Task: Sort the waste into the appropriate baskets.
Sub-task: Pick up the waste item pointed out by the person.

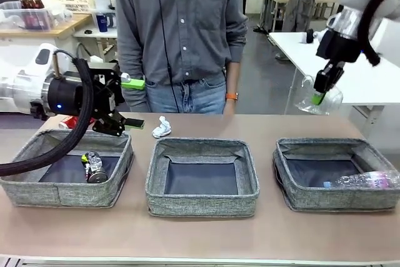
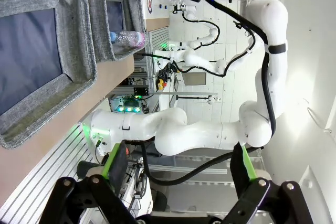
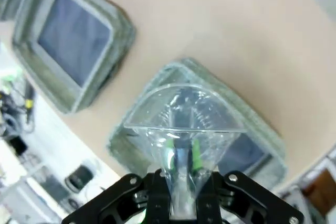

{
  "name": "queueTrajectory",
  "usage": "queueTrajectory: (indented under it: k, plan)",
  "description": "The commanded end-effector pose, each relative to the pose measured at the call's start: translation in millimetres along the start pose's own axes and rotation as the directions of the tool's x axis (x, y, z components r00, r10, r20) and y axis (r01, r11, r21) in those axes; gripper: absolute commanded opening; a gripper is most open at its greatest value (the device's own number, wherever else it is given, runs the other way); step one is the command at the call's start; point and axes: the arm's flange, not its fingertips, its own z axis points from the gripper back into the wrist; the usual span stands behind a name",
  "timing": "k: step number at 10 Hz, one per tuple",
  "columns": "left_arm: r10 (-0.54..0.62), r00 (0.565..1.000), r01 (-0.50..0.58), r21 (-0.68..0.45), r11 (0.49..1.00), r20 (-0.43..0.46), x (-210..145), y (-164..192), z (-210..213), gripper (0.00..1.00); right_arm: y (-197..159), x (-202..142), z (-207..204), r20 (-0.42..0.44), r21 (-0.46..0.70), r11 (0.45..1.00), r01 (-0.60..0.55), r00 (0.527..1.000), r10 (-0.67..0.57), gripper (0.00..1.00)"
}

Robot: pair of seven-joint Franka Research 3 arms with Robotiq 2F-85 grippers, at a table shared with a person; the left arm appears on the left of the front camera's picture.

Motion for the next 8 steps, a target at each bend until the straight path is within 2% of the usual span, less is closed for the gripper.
queueTrajectory:
  k: [1,2,4,5,6,7,8]
  plan:
    - [0.009,1.000,-0.009,-0.003,1.000,0.008,0,-3,-1,1.00,0,-13,-14,0.091,-0.002,0.999,0.035,0.995,-0.035,0.12]
    - [0.009,1.000,-0.009,-0.003,1.000,0.008,0,-3,-1,1.00,0,0,0,0.000,0.000,1.000,0.000,1.000,0.000,0.12]
    - [0.009,1.000,-0.009,-0.003,1.000,0.008,0,-3,-1,1.00,0,0,0,0.000,0.000,1.000,0.000,1.000,0.000,0.12]
    - [0.009,1.000,-0.009,-0.003,1.000,0.008,0,-3,-1,1.00,2,-6,-7,0.023,0.014,1.000,0.021,1.000,-0.021,0.12]
    - [0.009,1.000,-0.009,-0.003,1.000,0.008,0,-3,-1,1.00,0,3,-27,0.142,0.177,0.984,-0.017,0.990,-0.009,0.12]
    - [0.009,1.000,-0.009,-0.003,1.000,0.008,0,-3,-1,1.00,23,24,-15,0.159,0.152,0.988,0.034,0.986,-0.058,0.12]
    - [0.009,1.000,-0.009,-0.003,1.000,0.008,0,-3,-1,1.00,58,48,1,0.110,0.086,0.989,0.119,0.986,-0.128,0.12]
